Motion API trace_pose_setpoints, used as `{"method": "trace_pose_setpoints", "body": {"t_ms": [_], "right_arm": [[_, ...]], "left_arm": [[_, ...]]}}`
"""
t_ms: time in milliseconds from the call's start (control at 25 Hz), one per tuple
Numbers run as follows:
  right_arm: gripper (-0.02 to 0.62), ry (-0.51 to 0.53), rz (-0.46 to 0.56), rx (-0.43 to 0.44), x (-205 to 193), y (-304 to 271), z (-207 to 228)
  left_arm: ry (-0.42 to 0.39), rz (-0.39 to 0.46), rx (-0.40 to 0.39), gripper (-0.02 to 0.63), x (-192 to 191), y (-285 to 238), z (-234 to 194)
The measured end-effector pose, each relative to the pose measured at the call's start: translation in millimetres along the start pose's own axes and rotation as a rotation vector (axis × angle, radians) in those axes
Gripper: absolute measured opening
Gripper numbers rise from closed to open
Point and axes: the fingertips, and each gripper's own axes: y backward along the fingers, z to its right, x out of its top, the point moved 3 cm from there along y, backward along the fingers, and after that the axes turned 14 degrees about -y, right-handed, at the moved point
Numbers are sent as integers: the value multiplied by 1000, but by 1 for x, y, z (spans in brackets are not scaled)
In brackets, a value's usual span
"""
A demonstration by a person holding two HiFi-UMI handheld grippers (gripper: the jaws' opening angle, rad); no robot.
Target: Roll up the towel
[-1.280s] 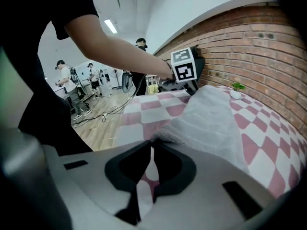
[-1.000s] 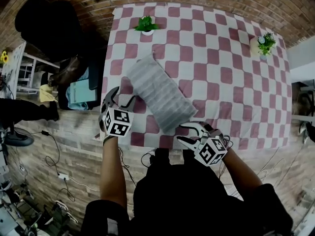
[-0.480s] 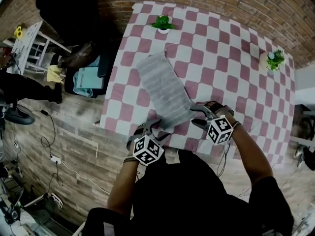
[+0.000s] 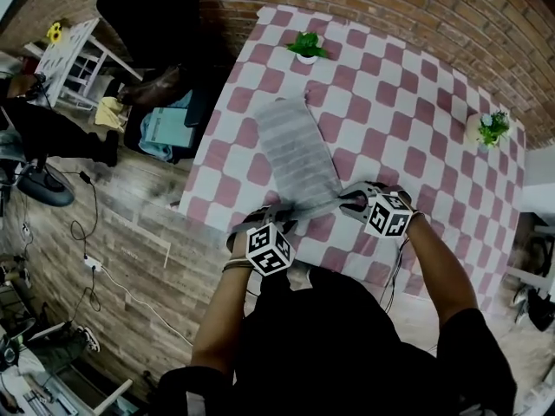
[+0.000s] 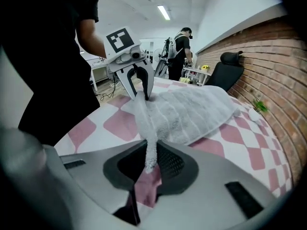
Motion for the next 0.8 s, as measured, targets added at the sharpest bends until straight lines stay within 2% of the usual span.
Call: {"method": "trace_pose_setpoints", "body": {"t_ms": [80, 240, 400, 480, 560, 640, 720, 800], "right_arm": [[49, -3, -5, -6, 1, 1, -2], [48, 17, -21, 7, 2, 7, -23], [48, 13, -38, 66, -4, 14, -66], [48, -17, -42, 105, -7, 15, -83], [49, -60, -33, 127, -7, 15, -92], [52, -102, 2, 108, -5, 17, -90], [57, -137, 60, 50, 1, 22, -78], [61, -158, 121, -32, 10, 27, -64]], "left_arm": [[-15, -7, 4, 71, 1, 2, 3], [-30, -3, -18, 61, 2, 12, 20], [-26, 16, -95, 64, 1, 22, 53], [6, 40, -137, 64, 0, 26, 65], [77, 86, -171, 66, -2, 31, 70], [199, 164, -191, 66, -4, 34, 66], [336, 245, -194, 64, -5, 36, 54], [412, 280, -156, 64, -8, 36, 39]]}}
